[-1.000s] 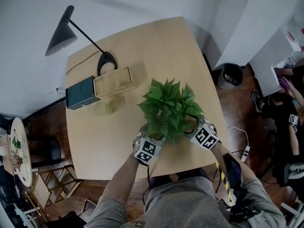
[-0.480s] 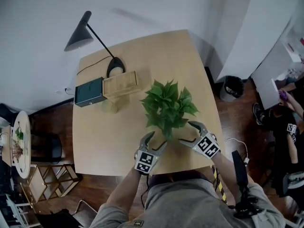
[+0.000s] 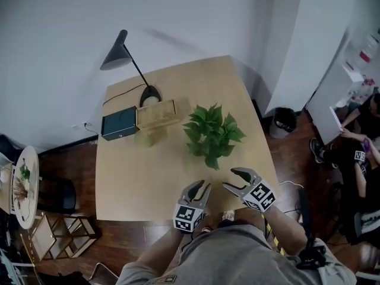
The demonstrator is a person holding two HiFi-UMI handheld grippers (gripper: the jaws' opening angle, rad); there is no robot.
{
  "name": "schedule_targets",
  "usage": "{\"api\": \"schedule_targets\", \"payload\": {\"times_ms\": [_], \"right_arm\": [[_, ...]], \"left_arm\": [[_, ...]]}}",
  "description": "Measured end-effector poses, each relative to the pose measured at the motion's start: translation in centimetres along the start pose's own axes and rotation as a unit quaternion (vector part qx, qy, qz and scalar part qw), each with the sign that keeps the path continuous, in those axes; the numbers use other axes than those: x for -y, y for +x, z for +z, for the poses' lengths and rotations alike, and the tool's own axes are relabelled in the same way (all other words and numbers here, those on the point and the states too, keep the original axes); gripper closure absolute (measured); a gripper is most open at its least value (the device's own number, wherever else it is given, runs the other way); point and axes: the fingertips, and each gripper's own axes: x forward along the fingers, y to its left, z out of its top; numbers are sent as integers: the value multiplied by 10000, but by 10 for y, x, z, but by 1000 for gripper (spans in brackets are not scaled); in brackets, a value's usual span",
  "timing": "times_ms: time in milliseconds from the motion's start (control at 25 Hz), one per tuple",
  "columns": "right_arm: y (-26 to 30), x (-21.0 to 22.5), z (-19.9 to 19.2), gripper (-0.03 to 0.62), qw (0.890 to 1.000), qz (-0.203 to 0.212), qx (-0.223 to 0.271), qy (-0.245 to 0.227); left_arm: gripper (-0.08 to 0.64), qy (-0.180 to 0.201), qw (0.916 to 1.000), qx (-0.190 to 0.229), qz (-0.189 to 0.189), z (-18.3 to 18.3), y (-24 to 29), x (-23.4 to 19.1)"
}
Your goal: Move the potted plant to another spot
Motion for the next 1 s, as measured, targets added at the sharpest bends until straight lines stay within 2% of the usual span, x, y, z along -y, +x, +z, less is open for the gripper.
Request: {"api": "schedule_targets", "payload": {"times_ms": [200,360,480,760,1000], "right_arm": [[-17,-44,14,426,9996,-4,269,-16],[-26,-77,18,475,9993,-33,367,-24],[-36,-98,20,585,9987,-128,486,48],[-54,-133,13,586,9989,-294,373,23],[-62,-149,7,586,9996,-121,258,-22]], "left_arm": [[541,-162,9995,234,-102,8,-32,16],[558,-197,9990,352,-169,9,-60,26],[558,-189,9987,385,-266,5,-78,37],[558,-154,9982,318,-483,-10,-105,68],[558,-62,9986,237,-466,-14,-113,84]]}}
